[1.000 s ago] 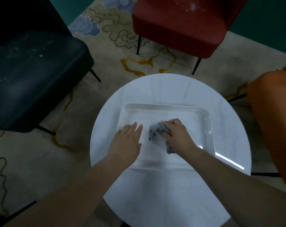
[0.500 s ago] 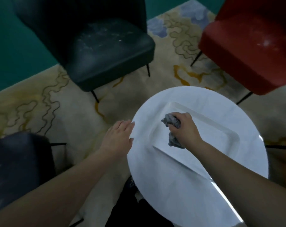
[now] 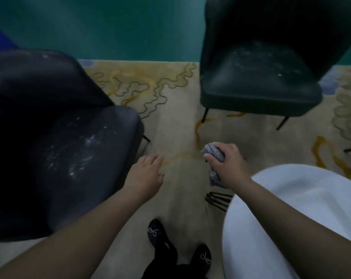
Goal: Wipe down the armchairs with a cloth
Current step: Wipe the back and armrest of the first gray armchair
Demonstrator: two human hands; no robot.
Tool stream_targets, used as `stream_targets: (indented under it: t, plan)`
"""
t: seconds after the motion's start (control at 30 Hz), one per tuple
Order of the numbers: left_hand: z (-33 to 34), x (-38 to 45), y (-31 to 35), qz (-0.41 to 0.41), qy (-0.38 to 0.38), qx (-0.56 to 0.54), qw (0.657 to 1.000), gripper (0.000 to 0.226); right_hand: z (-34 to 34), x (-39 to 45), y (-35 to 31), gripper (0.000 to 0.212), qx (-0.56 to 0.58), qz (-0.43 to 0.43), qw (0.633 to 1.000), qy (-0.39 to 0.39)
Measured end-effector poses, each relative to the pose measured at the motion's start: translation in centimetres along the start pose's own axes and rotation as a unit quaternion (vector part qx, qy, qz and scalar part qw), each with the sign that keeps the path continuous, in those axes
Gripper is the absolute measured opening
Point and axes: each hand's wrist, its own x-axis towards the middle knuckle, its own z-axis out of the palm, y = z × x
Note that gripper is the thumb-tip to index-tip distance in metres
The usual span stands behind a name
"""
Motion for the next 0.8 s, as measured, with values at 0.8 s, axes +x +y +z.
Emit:
stream_targets:
  t: [0.8]
  plan:
    - [1.7,-2.4,-29.0,-0.348,0.029,-0.149,0.925,0.061,26.1,16.8,-20.6,0.048,-0.055,-0.165,0.956,-0.237]
